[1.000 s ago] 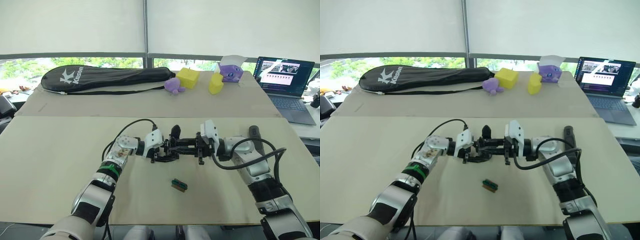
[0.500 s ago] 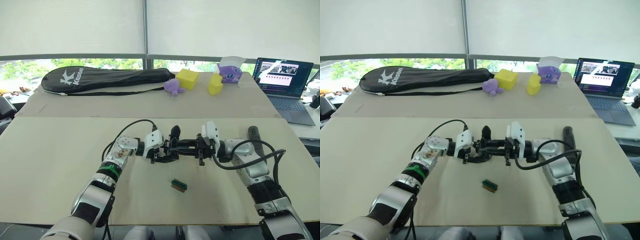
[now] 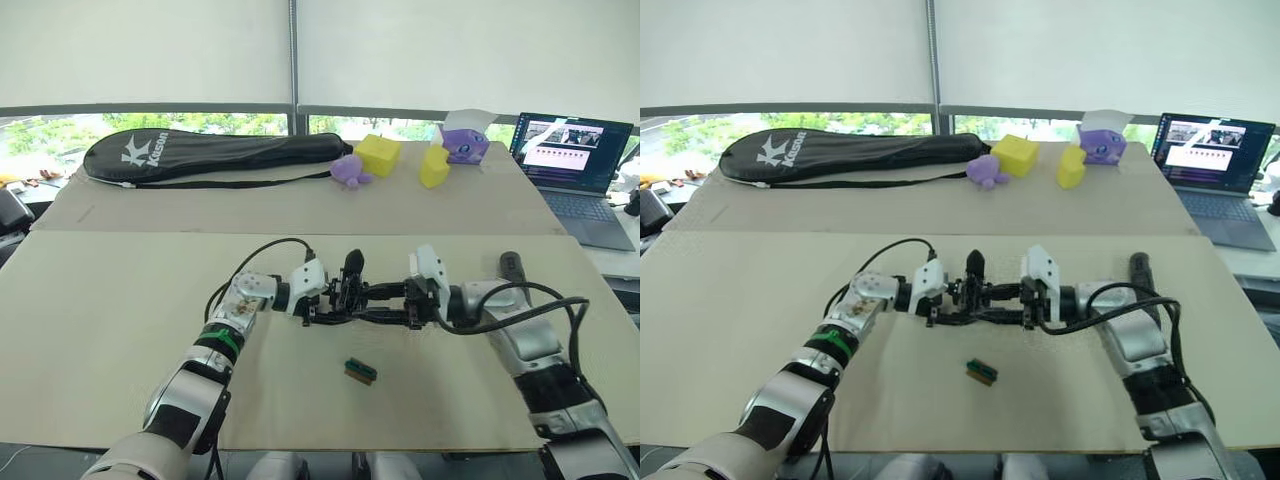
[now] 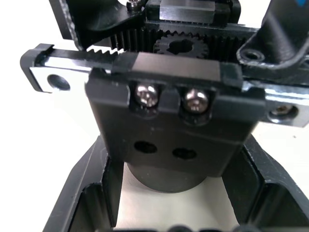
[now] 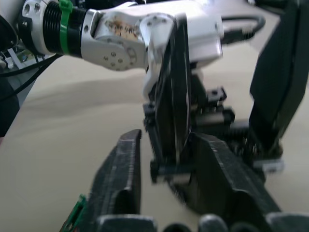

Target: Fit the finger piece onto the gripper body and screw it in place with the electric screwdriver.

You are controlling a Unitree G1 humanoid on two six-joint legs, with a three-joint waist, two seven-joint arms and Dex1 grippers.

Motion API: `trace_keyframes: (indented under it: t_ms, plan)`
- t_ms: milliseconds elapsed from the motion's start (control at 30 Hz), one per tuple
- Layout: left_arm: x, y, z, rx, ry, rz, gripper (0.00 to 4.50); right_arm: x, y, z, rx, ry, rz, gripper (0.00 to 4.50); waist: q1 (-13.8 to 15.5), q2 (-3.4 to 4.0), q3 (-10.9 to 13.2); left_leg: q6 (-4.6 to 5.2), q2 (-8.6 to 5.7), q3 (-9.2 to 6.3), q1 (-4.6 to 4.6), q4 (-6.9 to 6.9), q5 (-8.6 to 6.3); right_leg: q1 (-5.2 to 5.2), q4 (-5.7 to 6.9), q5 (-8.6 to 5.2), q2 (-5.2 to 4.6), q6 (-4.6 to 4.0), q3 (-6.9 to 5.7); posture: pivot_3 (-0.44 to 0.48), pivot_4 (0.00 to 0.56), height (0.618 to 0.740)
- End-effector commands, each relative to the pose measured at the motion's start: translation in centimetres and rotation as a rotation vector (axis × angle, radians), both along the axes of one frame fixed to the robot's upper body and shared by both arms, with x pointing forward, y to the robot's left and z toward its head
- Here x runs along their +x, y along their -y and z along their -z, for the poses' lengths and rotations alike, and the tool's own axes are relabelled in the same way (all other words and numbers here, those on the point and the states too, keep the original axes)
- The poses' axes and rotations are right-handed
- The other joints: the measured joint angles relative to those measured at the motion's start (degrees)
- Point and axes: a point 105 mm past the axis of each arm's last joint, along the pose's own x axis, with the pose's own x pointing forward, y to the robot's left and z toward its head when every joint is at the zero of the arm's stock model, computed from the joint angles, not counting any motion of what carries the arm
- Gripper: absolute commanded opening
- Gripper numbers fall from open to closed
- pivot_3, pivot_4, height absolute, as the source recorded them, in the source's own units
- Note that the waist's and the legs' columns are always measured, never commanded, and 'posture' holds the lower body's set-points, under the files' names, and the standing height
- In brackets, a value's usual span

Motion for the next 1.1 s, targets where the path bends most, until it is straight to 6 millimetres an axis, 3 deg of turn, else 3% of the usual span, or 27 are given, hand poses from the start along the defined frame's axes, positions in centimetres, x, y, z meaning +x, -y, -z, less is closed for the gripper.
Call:
trace_keyframes:
  t_ms: [33, 200, 300, 333, 367, 467, 600, 633, 767, 867, 967, 1100]
  plan:
    - [0.5, 0.6, -1.6, -0.027, 0.056, 0.013, 2.30, -1.3, 0.6, -4.0, 0.018, 0.098, -0.022, 3.14, 0.02, -0.01, 0.01, 0.00, 0.00, -0.01, 0.00, 0.00, 0.00, 0.00, 0.00, 0.00, 0.01, 0.00, -0.01, 0.000, 0.150, 0.740]
    - [0.8, 0.5, -1.3, -0.008, 0.049, -0.009, 2.30, -2.1, 2.5, -4.3, -0.085, 0.098, 0.032, 3.14, 0.42, -0.04, 0.03, 0.01, 0.01, -0.03, 0.01, 0.00, -0.01, 0.04, -0.03, 0.00, 0.00, 0.00, -0.05, 0.000, 0.150, 0.740]
    - [0.9, -0.9, -1.1, 0.008, 0.026, -0.022, 3.75, -1.5, 5.1, -4.7, -0.189, 0.082, 0.192, 3.14, 0.58, -0.05, 0.04, 0.03, 0.01, 0.00, 0.00, 0.00, -0.02, 0.04, -0.03, 0.00, -0.03, 0.00, -0.03, 0.000, 0.150, 0.740]
    - [0.8, -1.6, -1.2, 0.013, 0.026, -0.023, 4.26, -1.4, 6.0, -5.0, -0.220, 0.059, 0.243, 3.39, 0.58, -0.05, 0.05, 0.03, 0.01, -0.01, 0.00, 0.00, -0.02, 0.04, -0.03, 0.00, -0.04, 0.00, -0.03, 0.000, 0.150, 0.740]
    - [0.8, -2.2, -1.4, 0.015, 0.025, -0.027, 4.50, -1.4, 6.7, -5.3, -0.243, 0.036, 0.283, 3.67, 0.53, -0.05, 0.05, 0.03, 0.01, -0.01, 0.00, 0.00, -0.02, 0.03, -0.03, 0.00, -0.04, 0.00, -0.03, 0.000, 0.150, 0.740]
    - [0.6, -3.7, -2.3, 0.012, 0.023, -0.027, 4.50, -1.3, 8.5, -6.2, -0.303, -0.015, 0.381, 4.46, 0.50, -0.05, 0.06, 0.02, 0.08, 0.00, 0.00, -0.03, -0.02, 0.02, -0.04, 0.00, -0.02, 0.00, -0.02, 0.000, 0.150, 0.740]
    - [-2.1, -6.2, -6.8, -0.014, 0.018, 0.049, 4.50, 0.2, 15.1, -6.9, -0.459, -0.192, 0.754, 4.46, 0.31, 0.00, 0.26, 0.05, 0.12, 0.00, -0.03, -0.04, -0.04, 0.02, -0.06, -0.01, -0.04, -0.01, -0.01, 0.000, 0.150, 0.740]
    - [-2.7, -6.3, -7.4, -0.016, 0.010, 0.062, 4.50, 0.3, 15.9, -7.0, -0.477, -0.216, 0.801, 4.46, 0.33, -0.01, 0.30, 0.07, 0.12, 0.02, -0.06, -0.03, -0.05, 0.00, -0.07, -0.01, -0.05, -0.01, 0.02, 0.000, 0.150, 0.740]
    - [-6.7, -5.9, -13.4, -0.046, 0.006, 0.181, 4.50, 0.7, 21.6, -5.8, -0.536, -0.415, 1.103, 4.46, 0.93, -0.02, 0.34, 0.18, 0.12, 0.01, -0.10, -0.04, -0.13, 0.04, -0.19, -0.01, -0.10, -0.02, 0.01, 0.000, 0.150, 0.740]
    - [-8.2, -5.3, -17.1, -0.088, 0.038, 0.214, 4.50, 1.0, 23.3, -4.5, -0.561, -0.510, 1.193, 4.46, 1.17, 0.08, 0.40, 0.26, 0.11, 0.08, -0.10, -0.03, -0.17, 0.08, -0.27, -0.01, -0.14, -0.01, 0.01, 0.000, 0.150, 0.740]
    - [-9.2, -4.6, -20.1, -0.134, 0.052, 0.233, 4.50, 1.2, 23.4, -3.1, -0.542, -0.627, 1.211, 4.46, 0.92, 0.08, 0.45, 0.25, 0.10, 0.11, -0.10, -0.03, -0.16, 0.08, -0.27, -0.01, -0.08, 0.00, 0.01, 0.000, 0.150, 0.740]
    - [-10.5, -4.2, -22.1, -0.143, 0.079, 0.277, 4.50, 2.0, 23.0, -1.2, -0.538, -0.718, 1.229, 4.46, -0.01, 0.09, 0.50, 0.08, 0.11, 0.09, -0.01, -0.05, -0.05, 0.08, -0.18, -0.01, 0.00, -0.01, 0.02, 0.000, 0.150, 0.740]
